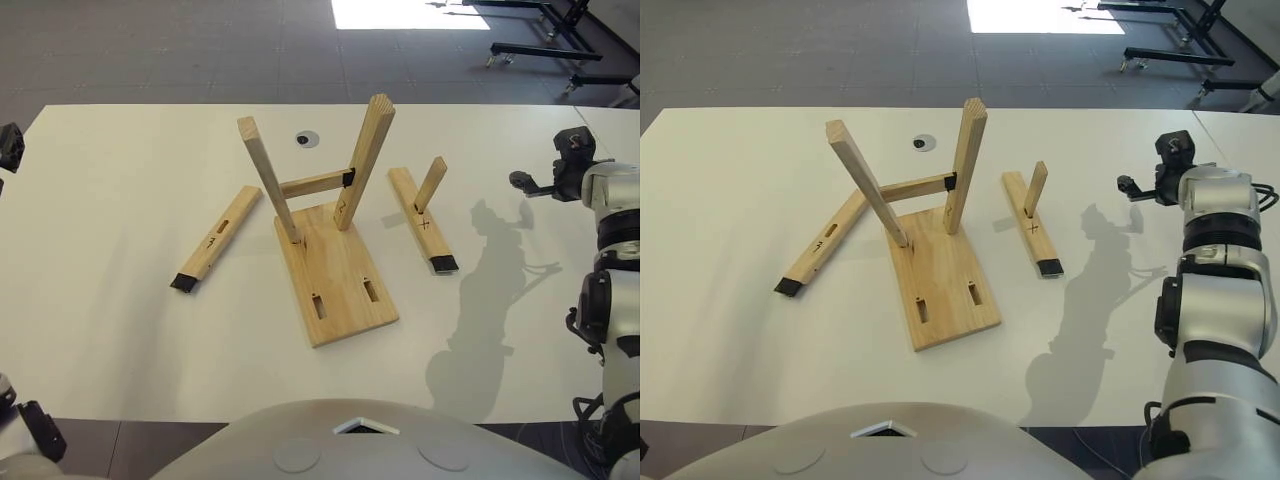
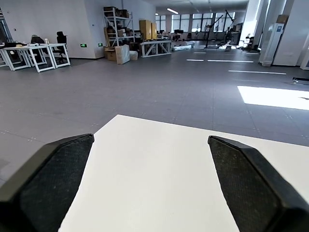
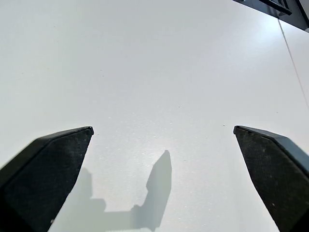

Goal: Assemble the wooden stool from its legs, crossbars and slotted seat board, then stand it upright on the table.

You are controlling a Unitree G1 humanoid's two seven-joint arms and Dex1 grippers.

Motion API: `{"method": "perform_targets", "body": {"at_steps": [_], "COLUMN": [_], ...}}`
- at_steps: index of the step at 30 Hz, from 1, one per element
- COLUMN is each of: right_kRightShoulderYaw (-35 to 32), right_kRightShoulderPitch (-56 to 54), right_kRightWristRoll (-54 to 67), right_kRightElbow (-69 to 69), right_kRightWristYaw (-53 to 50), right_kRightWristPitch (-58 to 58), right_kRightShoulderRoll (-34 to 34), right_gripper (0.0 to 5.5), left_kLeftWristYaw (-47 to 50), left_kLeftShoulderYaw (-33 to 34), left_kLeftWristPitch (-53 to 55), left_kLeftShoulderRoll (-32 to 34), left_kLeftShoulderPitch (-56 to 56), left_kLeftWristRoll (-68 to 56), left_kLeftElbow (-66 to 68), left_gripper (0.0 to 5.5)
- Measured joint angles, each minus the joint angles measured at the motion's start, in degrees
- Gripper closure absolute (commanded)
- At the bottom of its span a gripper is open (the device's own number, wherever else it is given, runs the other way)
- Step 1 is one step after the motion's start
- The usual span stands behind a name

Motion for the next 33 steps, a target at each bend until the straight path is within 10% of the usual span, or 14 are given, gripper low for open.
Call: {"method": "perform_targets", "body": {"at_steps": [19,33], "right_kRightShoulderYaw": [4.28,16.36], "right_kRightShoulderPitch": [13.32,-1.88], "right_kRightWristRoll": [4.39,-0.05], "right_kRightElbow": [-30.32,-6.79], "right_kRightWristYaw": [15.48,46.86], "right_kRightWristPitch": [16.35,10.98], "right_kRightShoulderRoll": [-3.70,-10.08], "right_gripper": [0.13,0.13], "left_kLeftWristYaw": [-4.33,-5.93], "left_kLeftShoulderYaw": [5.71,14.04], "left_kLeftWristPitch": [-8.00,-6.85], "left_kLeftShoulderRoll": [-3.16,-8.61], "left_kLeftShoulderPitch": [0.11,12.42], "left_kLeftWristRoll": [9.46,9.16], "left_kLeftElbow": [9.85,2.11], "left_gripper": [1.16,1.16]}}
